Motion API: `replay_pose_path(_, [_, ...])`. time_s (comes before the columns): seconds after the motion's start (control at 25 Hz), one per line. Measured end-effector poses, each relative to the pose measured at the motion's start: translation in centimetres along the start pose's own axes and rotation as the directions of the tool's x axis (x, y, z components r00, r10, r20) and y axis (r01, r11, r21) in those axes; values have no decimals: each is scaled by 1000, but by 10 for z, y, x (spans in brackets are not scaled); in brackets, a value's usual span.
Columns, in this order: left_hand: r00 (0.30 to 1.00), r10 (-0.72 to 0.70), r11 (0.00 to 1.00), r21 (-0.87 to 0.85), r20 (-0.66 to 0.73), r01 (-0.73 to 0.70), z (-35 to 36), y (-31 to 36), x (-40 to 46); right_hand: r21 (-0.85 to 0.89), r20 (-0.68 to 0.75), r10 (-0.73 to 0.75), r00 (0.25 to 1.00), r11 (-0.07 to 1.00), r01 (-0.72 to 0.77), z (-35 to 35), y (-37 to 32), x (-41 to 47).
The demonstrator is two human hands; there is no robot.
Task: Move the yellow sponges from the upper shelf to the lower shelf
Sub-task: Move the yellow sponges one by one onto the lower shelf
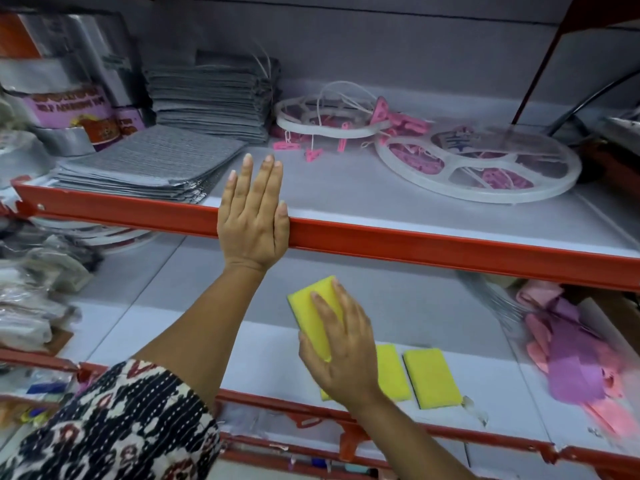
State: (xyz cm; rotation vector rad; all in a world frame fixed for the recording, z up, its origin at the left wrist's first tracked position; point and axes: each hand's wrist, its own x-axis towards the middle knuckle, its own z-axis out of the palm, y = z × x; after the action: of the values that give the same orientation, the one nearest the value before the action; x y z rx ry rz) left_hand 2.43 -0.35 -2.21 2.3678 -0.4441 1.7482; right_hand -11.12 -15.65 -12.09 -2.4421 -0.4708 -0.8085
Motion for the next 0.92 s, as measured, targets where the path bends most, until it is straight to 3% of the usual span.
replay_pose_path(0.12, [1000,0,1000,4,-7,0,1,0,0,-195,360,203,911,971,-140,51,-9,-20])
replay_pose_path(0.24, [1000,0,1000,-3,-4,0,2,-1,0,-299,629,345,697,934,-194,88,-18,-13])
replay_pose_path(0.36, [1000,2,1000,-20,0,-2,3,-2,0,-371,706,411,576,908,-193,109,-16,-2])
replay_pose_path(0.64, [1000,10,1000,-14,25,-10,2,-2,-1,-351,755,405,516,914,-204,116,-3,-1])
replay_pose_path(0.92, [993,50,999,-4,108,-50,-14,1,-11,-210,676,340,654,939,-272,83,13,-2])
